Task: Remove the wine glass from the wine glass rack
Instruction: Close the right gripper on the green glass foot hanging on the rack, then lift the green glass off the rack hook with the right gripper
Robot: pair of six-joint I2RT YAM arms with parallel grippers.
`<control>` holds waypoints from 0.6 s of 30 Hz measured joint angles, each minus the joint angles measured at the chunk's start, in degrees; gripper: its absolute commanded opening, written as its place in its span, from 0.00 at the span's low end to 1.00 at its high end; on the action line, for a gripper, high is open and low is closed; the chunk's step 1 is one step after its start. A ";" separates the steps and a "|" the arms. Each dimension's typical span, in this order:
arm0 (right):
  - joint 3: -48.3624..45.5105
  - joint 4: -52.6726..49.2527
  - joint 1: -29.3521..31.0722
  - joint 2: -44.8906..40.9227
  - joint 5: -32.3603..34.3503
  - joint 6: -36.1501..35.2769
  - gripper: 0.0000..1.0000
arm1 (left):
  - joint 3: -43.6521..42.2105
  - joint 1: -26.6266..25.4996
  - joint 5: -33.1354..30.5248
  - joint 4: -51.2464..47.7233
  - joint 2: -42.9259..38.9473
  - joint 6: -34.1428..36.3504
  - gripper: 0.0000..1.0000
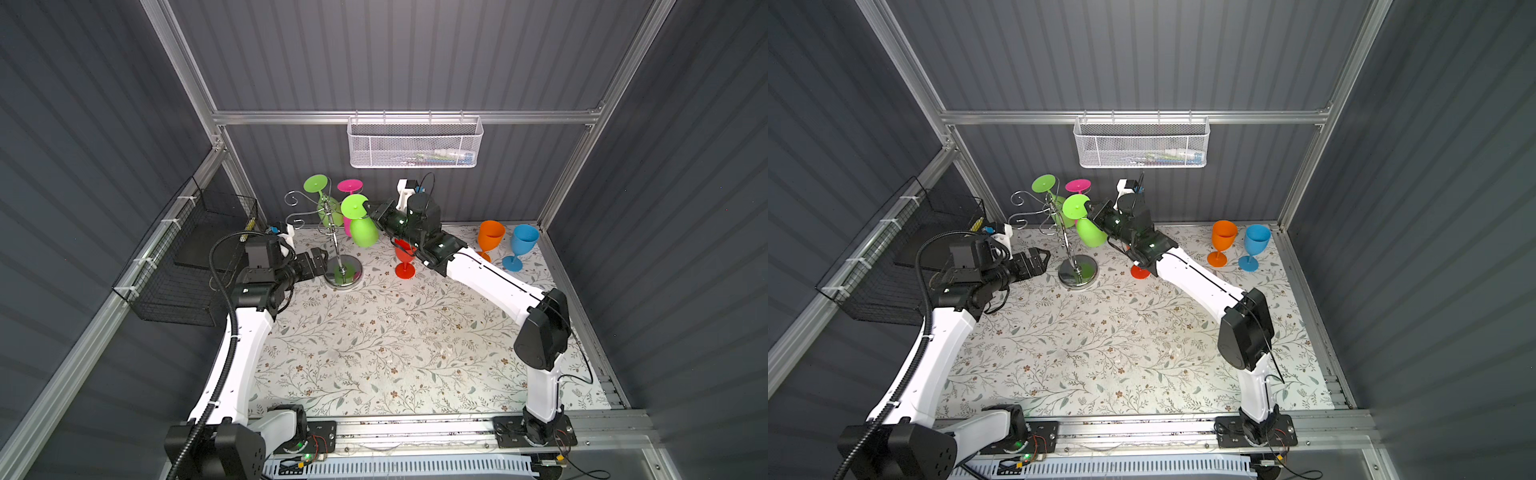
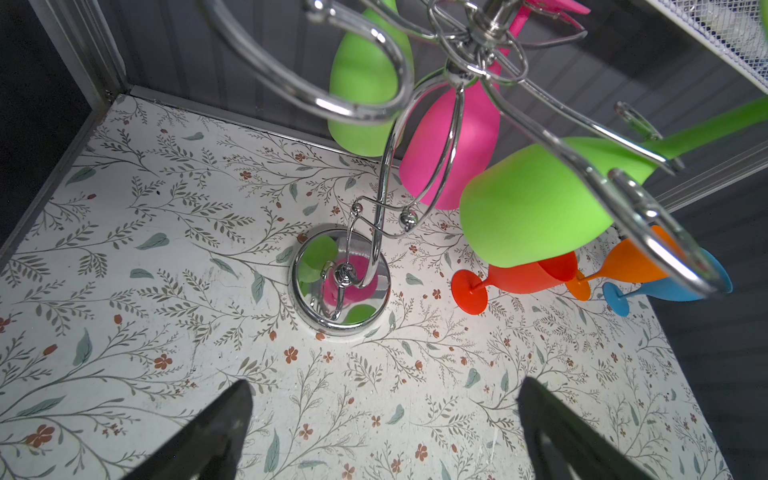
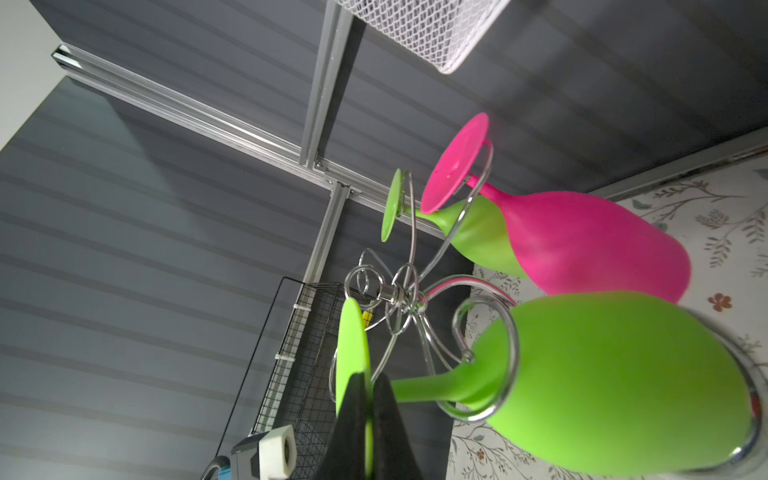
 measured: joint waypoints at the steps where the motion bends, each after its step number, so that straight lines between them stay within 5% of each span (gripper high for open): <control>1: 0.92 -0.33 0.00 0.48 -0.09 0.00 0.00 | 0.00 0.00 0.00 0.00 0.00 0.00 1.00; 18: 13.66 -4.26 -0.76 9.05 -0.20 -0.37 0.00 | -0.02 0.00 0.44 0.00 0.00 0.02 1.00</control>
